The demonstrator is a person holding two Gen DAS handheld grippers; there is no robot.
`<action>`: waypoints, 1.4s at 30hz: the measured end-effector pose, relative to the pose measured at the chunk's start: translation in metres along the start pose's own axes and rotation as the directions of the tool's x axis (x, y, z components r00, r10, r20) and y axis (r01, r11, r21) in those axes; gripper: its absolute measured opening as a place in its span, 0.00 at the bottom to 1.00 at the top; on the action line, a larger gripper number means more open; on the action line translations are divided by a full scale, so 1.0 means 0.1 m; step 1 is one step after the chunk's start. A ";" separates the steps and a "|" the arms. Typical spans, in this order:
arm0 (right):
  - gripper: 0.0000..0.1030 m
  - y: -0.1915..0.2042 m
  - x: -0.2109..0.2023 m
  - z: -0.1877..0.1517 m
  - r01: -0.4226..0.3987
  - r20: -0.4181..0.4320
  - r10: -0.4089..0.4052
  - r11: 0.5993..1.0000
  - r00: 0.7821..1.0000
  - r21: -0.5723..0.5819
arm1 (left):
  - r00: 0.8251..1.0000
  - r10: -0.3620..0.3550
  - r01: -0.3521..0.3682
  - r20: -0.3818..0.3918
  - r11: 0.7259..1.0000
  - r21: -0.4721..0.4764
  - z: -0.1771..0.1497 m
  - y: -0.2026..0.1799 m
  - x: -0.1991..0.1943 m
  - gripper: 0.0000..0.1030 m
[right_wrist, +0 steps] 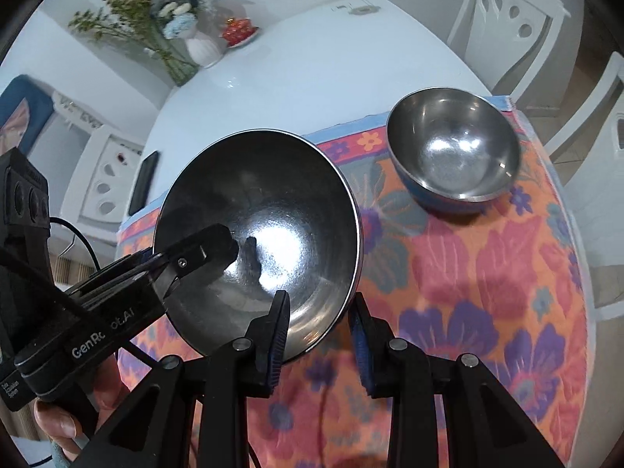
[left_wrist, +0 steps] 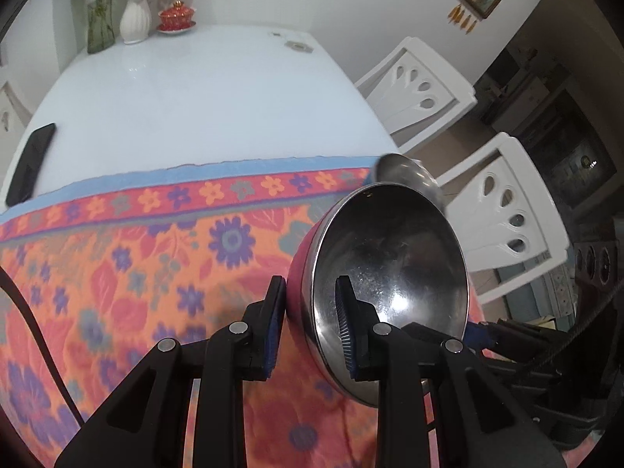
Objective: Organize plates and bowls
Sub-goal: 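Carry the red steel bowl over the pink bowl and lower it inside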
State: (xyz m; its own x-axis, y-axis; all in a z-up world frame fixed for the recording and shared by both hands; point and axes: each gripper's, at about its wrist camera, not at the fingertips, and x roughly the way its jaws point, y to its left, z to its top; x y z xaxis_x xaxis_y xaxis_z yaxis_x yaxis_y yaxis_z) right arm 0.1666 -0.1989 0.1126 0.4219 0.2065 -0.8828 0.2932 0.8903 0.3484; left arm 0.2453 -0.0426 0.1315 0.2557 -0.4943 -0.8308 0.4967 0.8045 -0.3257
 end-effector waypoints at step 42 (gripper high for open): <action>0.29 -0.51 -0.63 -2.08 0.102 -0.223 -0.098 0.995 0.970 0.008 | 0.975 0.028 0.001 -0.222 0.992 0.128 -1.91 -0.99 -0.14 0.26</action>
State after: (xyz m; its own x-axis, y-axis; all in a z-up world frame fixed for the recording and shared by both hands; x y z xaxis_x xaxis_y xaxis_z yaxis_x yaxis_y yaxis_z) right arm -0.0531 -0.1733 0.0850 0.1889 0.2037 -0.9606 0.3419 0.9034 0.2588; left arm 0.0342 -0.0528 0.0889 0.0784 -0.3863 -0.9190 0.5993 0.7549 -0.2662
